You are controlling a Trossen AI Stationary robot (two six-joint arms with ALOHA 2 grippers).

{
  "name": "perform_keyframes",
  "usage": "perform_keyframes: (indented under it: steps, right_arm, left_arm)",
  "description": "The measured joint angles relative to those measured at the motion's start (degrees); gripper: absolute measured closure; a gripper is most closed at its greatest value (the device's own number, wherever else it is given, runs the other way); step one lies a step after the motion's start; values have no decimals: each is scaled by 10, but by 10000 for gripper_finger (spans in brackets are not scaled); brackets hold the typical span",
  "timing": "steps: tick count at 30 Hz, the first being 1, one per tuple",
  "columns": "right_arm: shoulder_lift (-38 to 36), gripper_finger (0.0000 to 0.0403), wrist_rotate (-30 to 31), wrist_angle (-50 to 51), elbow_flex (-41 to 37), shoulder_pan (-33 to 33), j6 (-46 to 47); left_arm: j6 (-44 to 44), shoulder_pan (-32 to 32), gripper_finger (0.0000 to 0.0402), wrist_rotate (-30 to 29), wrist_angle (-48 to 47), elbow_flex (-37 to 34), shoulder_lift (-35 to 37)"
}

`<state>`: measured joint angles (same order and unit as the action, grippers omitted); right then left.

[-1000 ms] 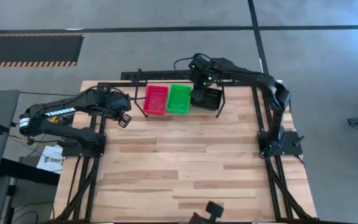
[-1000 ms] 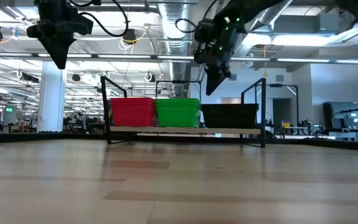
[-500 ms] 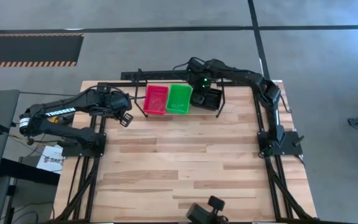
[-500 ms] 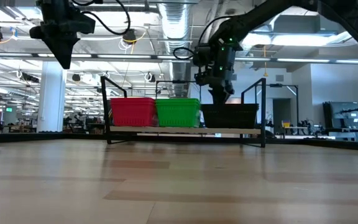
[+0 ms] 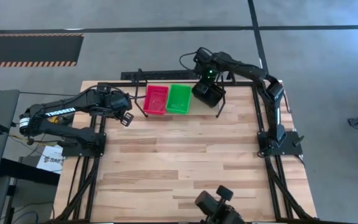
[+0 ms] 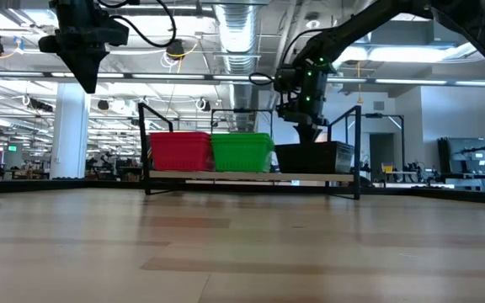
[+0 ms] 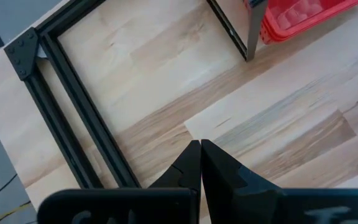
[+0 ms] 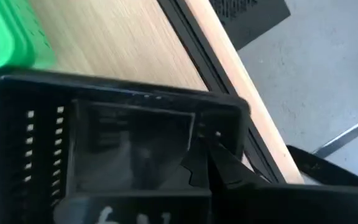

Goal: Stack baskets on shelf by color
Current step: Adjust the stacked bins on the shelf

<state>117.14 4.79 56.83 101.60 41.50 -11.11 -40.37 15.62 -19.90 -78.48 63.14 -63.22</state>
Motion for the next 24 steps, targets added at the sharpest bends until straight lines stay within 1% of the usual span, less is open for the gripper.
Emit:
perform_keyframes:
  steps: [4,9,11,14,18,20,24]
  right_arm:
    - [-17,403,-6,64,0,-13,-4]
    - [-57,403,-44,183,0,-47,-8]
    - [-72,401,-47,203,0,-62,-11]
    - [-82,390,-47,195,0,-80,-12]
    - [-82,355,-48,175,0,-100,5]
    - [-79,331,-47,172,0,-111,9]
    - [-70,279,-27,164,-1,-124,32]
  left_arm:
    - [-5,0,401,-1,0,0,0]
    - [-7,0,402,-3,0,0,0]
    - [-7,0,401,-3,0,0,0]
    - [-2,0,401,-4,3,0,0]
    - [13,0,401,-4,16,0,0]
    - [22,0,402,-4,23,0,0]
    - [28,-1,401,0,24,0,0]
